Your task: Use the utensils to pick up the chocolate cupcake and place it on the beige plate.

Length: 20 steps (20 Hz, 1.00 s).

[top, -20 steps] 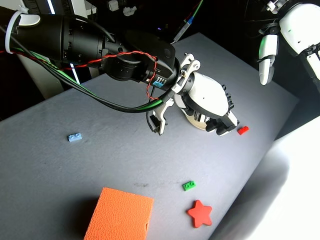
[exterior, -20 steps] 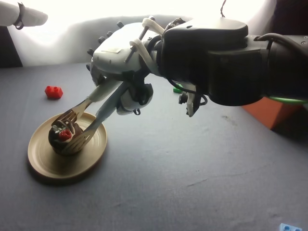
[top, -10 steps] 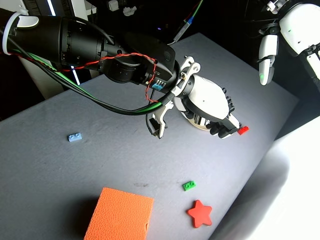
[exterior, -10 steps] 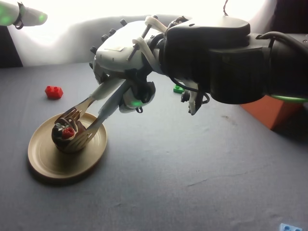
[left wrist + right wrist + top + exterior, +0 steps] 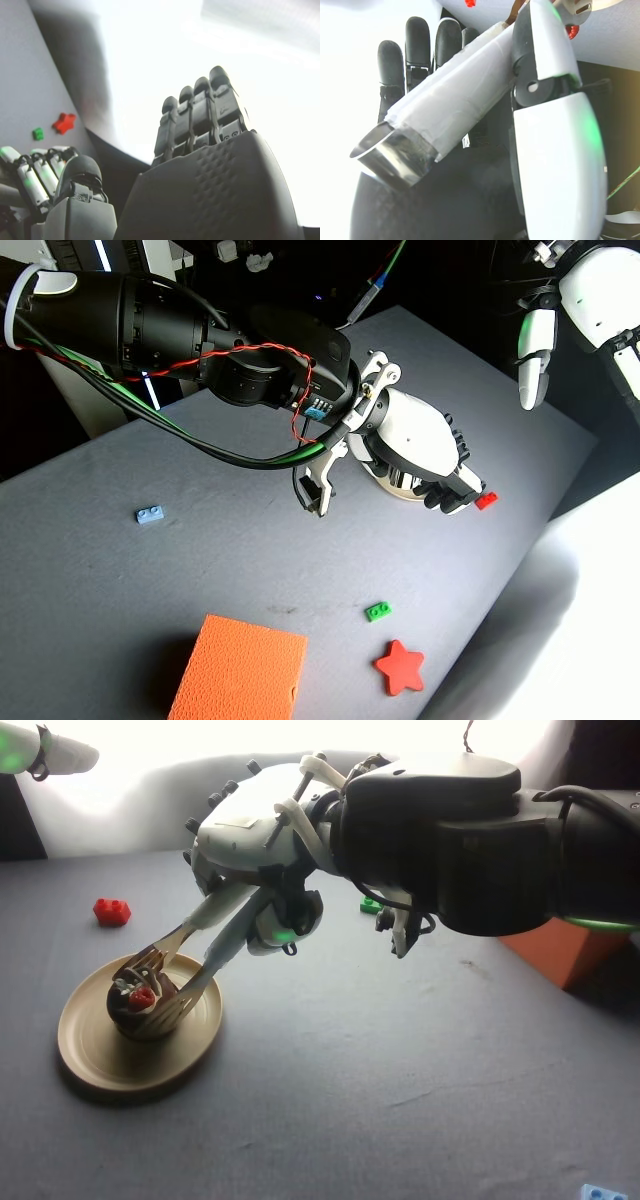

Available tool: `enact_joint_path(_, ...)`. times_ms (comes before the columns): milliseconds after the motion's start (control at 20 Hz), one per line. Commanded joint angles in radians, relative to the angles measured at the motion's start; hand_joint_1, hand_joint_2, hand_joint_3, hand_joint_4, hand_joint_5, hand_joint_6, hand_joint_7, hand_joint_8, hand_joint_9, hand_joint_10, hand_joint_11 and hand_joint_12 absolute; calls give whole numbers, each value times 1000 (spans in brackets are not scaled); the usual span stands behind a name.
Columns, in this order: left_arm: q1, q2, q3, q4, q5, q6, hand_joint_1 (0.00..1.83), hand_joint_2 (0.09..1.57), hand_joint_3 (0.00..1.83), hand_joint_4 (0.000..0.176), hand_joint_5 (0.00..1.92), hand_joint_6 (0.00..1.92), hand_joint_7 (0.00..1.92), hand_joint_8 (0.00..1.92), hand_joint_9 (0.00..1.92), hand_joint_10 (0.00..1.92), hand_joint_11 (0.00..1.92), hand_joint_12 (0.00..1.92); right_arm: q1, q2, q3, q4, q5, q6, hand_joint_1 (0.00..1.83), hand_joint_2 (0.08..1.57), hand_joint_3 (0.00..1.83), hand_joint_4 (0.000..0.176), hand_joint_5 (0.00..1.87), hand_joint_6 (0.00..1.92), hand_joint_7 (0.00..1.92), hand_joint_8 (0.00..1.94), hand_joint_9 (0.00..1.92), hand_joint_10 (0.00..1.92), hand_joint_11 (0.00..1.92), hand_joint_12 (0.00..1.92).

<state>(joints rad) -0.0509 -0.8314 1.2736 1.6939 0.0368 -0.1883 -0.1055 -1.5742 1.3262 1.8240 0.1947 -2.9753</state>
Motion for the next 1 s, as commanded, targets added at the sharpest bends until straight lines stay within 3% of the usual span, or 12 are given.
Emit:
enact_joint_path(0, -12, 11, 4, 12, 23, 2, 0, 1132, 0, 0, 94, 7, 63, 5, 42, 6, 0, 89, 8, 8, -1, -23, -32, -4, 1089, 1239, 3, 0, 741, 1338, 703, 570, 549, 809, 248, 1353)
enact_joint_path(100, -12, 12, 4, 12, 23, 2, 0, 1134, 1, 0, 96, 2, 68, 1, 42, 2, 0, 82, 8, 13, -1, -23, -32, -14, 1088, 1237, 0, 0, 745, 1327, 773, 349, 559, 770, 224, 1361)
enact_joint_path(300, -12, 12, 4, 13, 23, 2, 0, 1135, 0, 0, 59, 0, 39, 0, 20, 2, 6, 4, 9, 26, 0, -23, -39, -32, 1092, 1229, 2, 0, 752, 1315, 819, 219, 586, 703, 246, 1339)
enact_joint_path(650, -12, 11, 4, 13, 23, 2, 0, 1130, 0, 0, 83, 8, 57, 6, 35, 7, 7, 4, 21, 31, -1, -22, -50, -29, 1071, 1262, 1, 0, 696, 1398, 815, 148, 562, 690, 227, 1361)
enact_joint_path(950, -12, 11, 4, 15, 23, 2, 0, 1133, 0, 0, 94, 11, 70, 10, 48, 11, 28, 13, 26, 29, -1, -22, -50, -6, 1093, 1225, 0, 0, 759, 1307, 851, 117, 571, 704, 237, 1355)
